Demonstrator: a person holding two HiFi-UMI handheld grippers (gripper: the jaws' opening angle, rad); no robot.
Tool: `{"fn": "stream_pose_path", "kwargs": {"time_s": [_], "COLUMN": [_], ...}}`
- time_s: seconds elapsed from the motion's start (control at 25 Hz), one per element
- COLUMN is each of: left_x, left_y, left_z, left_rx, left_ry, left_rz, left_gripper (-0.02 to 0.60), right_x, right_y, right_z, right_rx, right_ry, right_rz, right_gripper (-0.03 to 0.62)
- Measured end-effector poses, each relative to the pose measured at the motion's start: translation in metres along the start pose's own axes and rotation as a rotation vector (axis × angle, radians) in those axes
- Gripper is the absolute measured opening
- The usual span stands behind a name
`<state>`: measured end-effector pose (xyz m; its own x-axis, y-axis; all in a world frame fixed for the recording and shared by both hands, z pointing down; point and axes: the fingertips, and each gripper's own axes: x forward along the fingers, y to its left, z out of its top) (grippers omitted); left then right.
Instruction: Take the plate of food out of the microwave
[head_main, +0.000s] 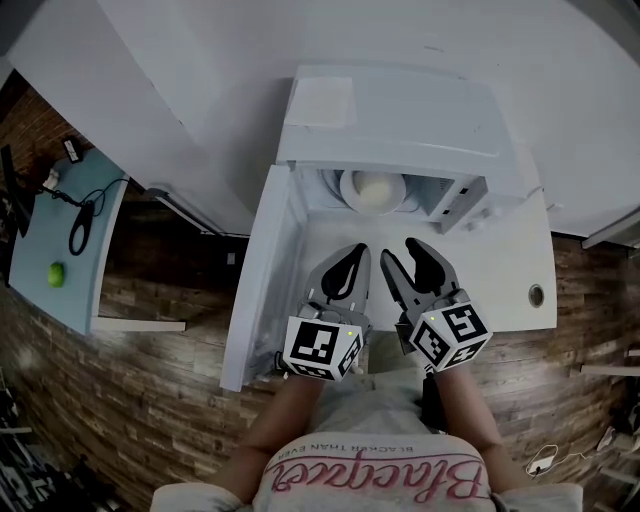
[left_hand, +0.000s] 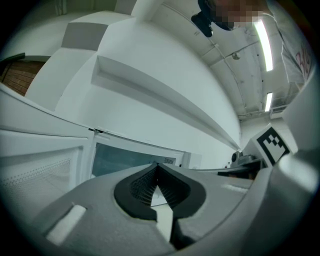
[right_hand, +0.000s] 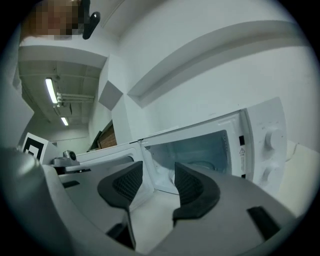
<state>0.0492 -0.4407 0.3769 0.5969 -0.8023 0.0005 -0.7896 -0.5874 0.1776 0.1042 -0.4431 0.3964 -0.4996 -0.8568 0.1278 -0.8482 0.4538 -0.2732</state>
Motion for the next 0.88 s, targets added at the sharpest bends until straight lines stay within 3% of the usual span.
{"fn": "stream_pose_path", "kwargs": {"time_s": [0.2, 0.32, 0.56, 0.88], "left_x": [0.009, 0.018, 0.032, 0.045], "left_y": [0.011, 0.016, 0.021, 0.028], "left_z": [-0.005, -0.007, -0.020, -0.035], "left_rx": [0.000, 0.002, 0.010, 0.025], "left_ry": [0.007, 0.008, 0.041, 0.084], "left_rz": [0.035, 0.050, 0.070, 0.089], "left_gripper": [0.005, 0.005, 0.005, 0.005], "right_x": [0.018, 0.029, 0.053, 0.083], "right_y": [-0.009, -0.023, -0.059, -0.083], "right_z": [-0.010, -0.019, -0.053, -0.081], "right_rx": [0.142, 0.168, 0.321, 0.524], "right_ry": [0.015, 0.036, 0.110, 0.163], "right_rz": [0.064, 0.029, -0.065, -0.068], "right_gripper": [0.179, 0.169, 0.169, 0.169]}}
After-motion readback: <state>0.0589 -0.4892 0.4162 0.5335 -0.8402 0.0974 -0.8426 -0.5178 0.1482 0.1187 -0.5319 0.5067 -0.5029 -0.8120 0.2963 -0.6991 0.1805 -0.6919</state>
